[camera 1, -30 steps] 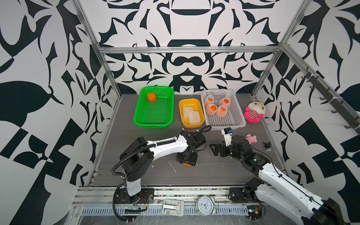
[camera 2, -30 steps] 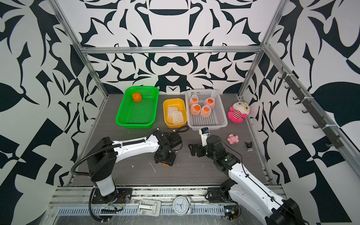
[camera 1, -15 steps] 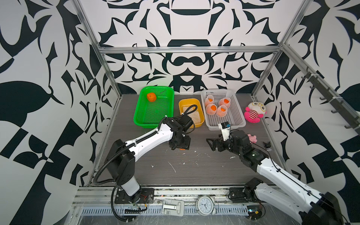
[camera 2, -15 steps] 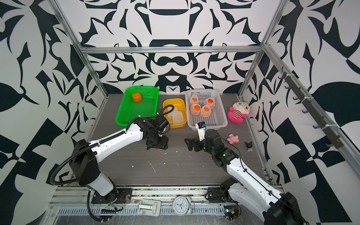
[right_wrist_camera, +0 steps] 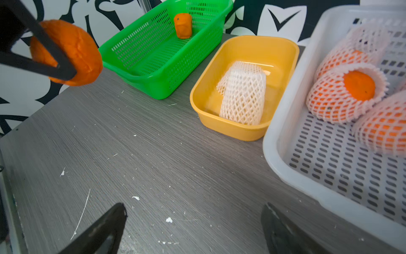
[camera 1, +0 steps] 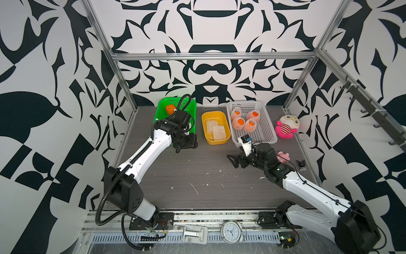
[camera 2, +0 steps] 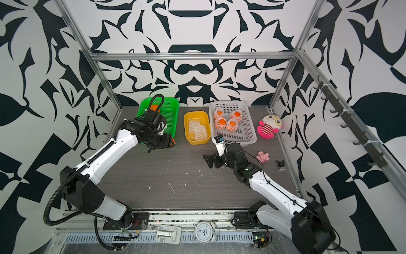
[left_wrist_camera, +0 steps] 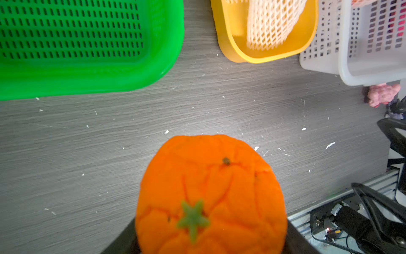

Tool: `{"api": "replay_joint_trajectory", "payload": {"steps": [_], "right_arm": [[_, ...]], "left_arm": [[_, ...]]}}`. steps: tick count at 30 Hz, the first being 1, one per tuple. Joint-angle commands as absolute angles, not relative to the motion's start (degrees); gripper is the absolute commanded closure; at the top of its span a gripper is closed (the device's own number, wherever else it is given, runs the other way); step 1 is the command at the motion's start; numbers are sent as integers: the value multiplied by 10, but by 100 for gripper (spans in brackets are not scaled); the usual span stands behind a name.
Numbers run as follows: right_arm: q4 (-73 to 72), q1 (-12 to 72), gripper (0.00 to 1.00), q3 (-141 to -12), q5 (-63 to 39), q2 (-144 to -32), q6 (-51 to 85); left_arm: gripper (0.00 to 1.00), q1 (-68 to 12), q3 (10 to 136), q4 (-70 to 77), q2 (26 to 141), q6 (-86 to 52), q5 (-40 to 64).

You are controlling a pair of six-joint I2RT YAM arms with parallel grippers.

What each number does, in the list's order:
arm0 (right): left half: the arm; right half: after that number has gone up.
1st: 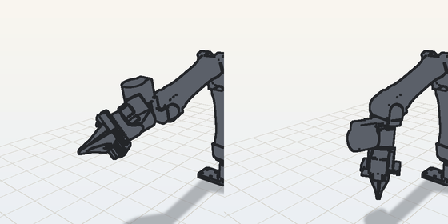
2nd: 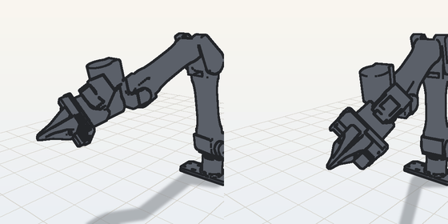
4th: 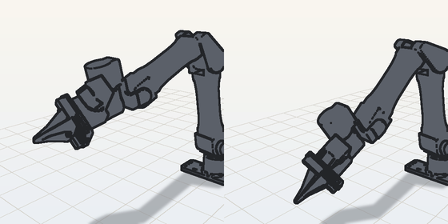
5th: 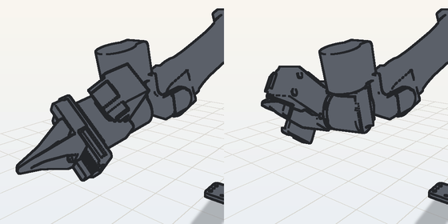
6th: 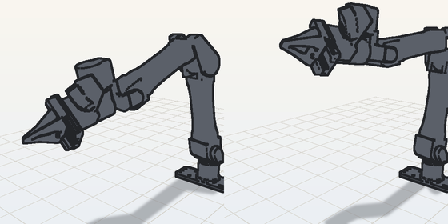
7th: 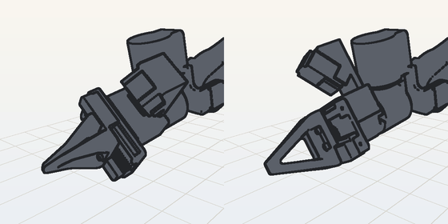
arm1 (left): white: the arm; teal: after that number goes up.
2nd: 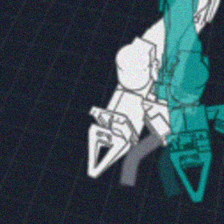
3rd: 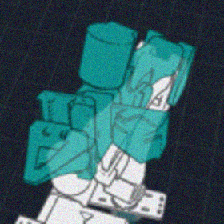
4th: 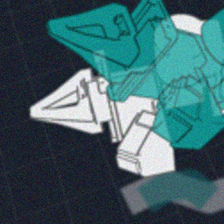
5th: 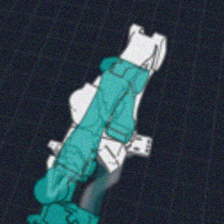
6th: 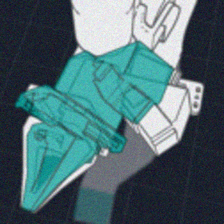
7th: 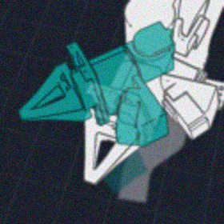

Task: Remove foam nets from oranges
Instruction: Place the orange in the basket.

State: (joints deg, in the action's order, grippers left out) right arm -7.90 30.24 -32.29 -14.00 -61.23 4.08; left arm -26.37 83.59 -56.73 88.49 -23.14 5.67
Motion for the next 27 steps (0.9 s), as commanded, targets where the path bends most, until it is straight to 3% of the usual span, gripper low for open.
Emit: {"api": "replay_joint_trajectory", "payload": {"steps": [1, 11, 17, 27], "right_arm": [[-171, 309, 2, -341, -168, -633, -49], [-245, 332, 3, -356, -177, -702, -101], [-245, 344, 3, -352, -156, -705, -112], [-266, 350, 4, -324, -142, -687, -67]], "left_arm": [[47, -230, 869, -558, 905, -200, 85], [54, -162, 962, -509, 1002, -150, 78], [57, -123, 971, -452, 1039, -166, 151], [60, -102, 1073, -439, 1122, -142, 112]]}}
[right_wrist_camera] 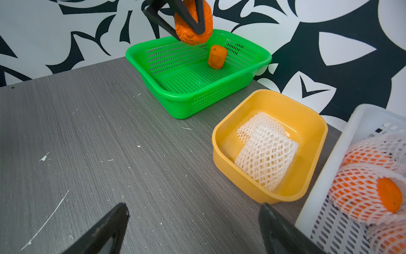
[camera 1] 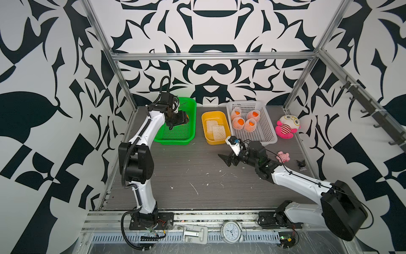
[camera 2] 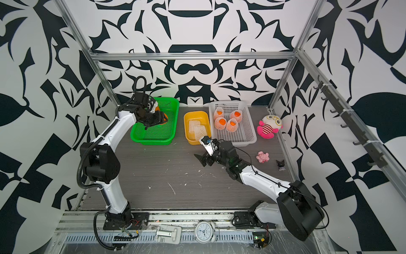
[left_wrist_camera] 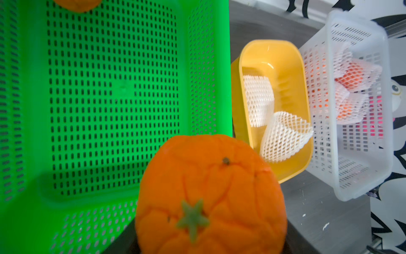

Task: Remove foam nets from oranges
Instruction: Place the orange in the basket.

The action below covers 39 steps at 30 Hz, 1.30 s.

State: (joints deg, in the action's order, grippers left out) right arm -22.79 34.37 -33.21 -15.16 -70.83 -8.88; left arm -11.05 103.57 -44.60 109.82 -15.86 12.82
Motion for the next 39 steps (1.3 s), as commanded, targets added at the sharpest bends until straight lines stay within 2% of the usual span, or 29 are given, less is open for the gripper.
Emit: {"api": "replay_joint_trajectory", "payload": {"steps": [1, 14, 29, 34, 39], "right_arm": [[-273, 353, 4, -320, -140, -690, -64], [-274, 383, 4, -342, -127, -721, -20], [-227, 383, 4, -368, -135, -744, 55], [-211, 383, 4, -384, -140, -749, 57], [-190, 383, 4, -400, -143, -754, 57]], "left_arm": [[60, -99, 1090, -442, 1135, -139, 107], [60, -81, 1286, -413, 1319, -109, 76], [57, -81, 1386, -344, 1455, -122, 14], [52, -82, 1428, -332, 1494, -132, 18], [42, -82, 1430, -305, 1507, -139, 14]]}}
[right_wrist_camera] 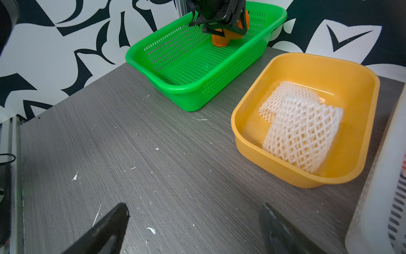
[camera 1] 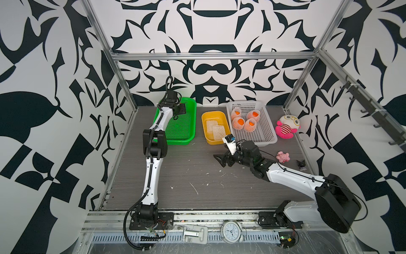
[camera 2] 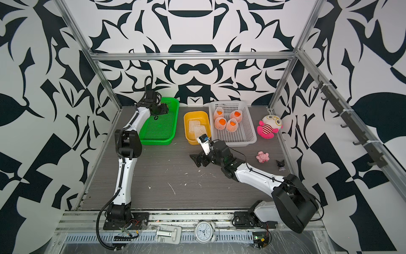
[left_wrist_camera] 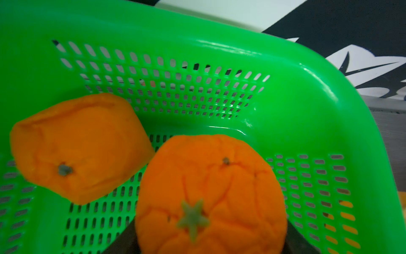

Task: Remove foam nets from oranges
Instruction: Place the orange in the basket.

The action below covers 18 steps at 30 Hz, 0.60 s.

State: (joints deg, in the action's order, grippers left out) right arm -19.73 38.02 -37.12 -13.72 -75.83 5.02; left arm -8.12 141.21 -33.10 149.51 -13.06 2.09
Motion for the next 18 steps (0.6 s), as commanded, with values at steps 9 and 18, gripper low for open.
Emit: {"api": "replay_joint_trajectory", "payload": {"steps": [9, 18], "right_arm": [[-179, 384, 3, -409, -143, -757, 65], [-155, 384, 2, -425, -139, -760, 65]], "left_arm": [[24, -82, 1436, -294, 1514, -130, -5], [16, -84, 1433, -295, 1506, -120, -12]]}}
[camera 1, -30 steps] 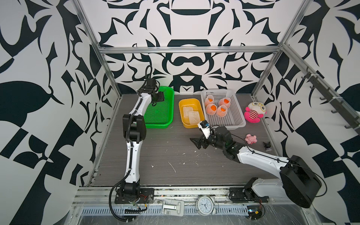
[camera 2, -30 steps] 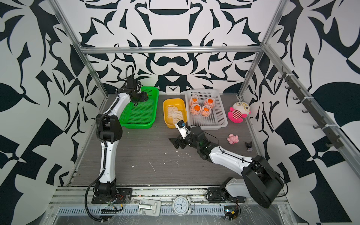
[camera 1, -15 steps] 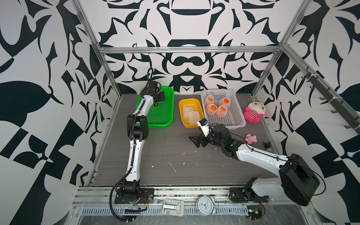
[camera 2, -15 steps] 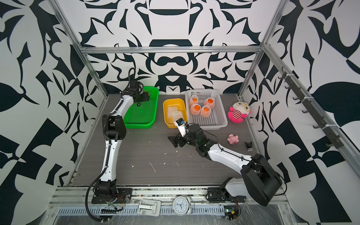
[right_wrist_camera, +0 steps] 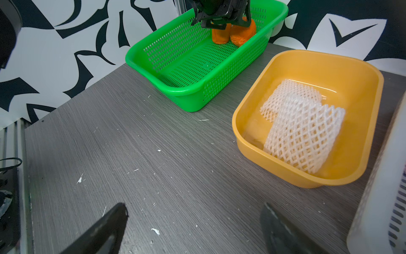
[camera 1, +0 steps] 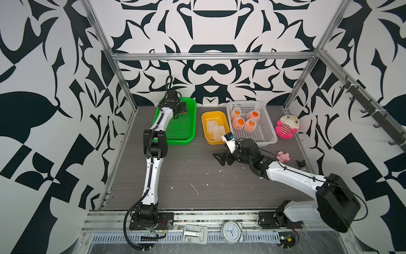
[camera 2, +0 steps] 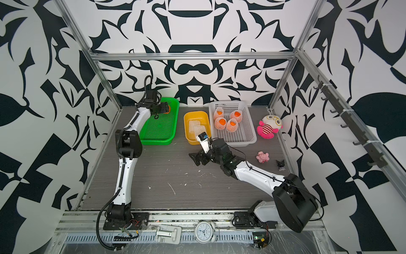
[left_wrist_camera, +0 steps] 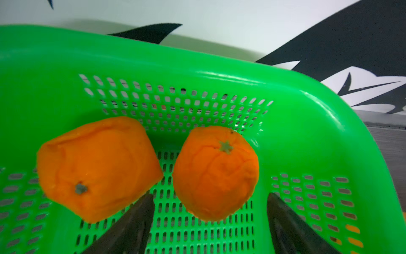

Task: Remove foam nets from oranges
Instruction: Place the orange in the basket.

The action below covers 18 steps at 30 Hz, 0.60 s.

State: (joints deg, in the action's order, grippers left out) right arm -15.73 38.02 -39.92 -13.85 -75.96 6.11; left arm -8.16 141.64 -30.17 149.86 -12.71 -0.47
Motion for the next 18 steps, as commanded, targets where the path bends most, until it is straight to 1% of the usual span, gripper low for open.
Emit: {"api": "replay_joint_trajectory", "payload": {"steps": [1, 5, 6, 10, 15, 18], "right_arm": [[-149, 383, 2, -428, -137, -759, 66], [-118, 384, 1, -443, -127, -755, 73], [-103, 383, 1, -452, -120, -755, 76], [-2, 383, 0, -507, -80, -757, 103], [116, 369, 0, -578, -16, -762, 99], [160, 335, 2, -608, 21, -768, 101]], "left_arm": [[16, -84, 1432, -297, 1502, -119, -15], [16, -94, 1419, -303, 1471, -115, -35], [11, -99, 1412, -308, 1459, -115, -42], [1, -122, 1364, -327, 1390, -127, -75], [1, -162, 1289, -366, 1293, -150, -111], [1, -182, 1222, -373, 1227, -186, -90]]}}
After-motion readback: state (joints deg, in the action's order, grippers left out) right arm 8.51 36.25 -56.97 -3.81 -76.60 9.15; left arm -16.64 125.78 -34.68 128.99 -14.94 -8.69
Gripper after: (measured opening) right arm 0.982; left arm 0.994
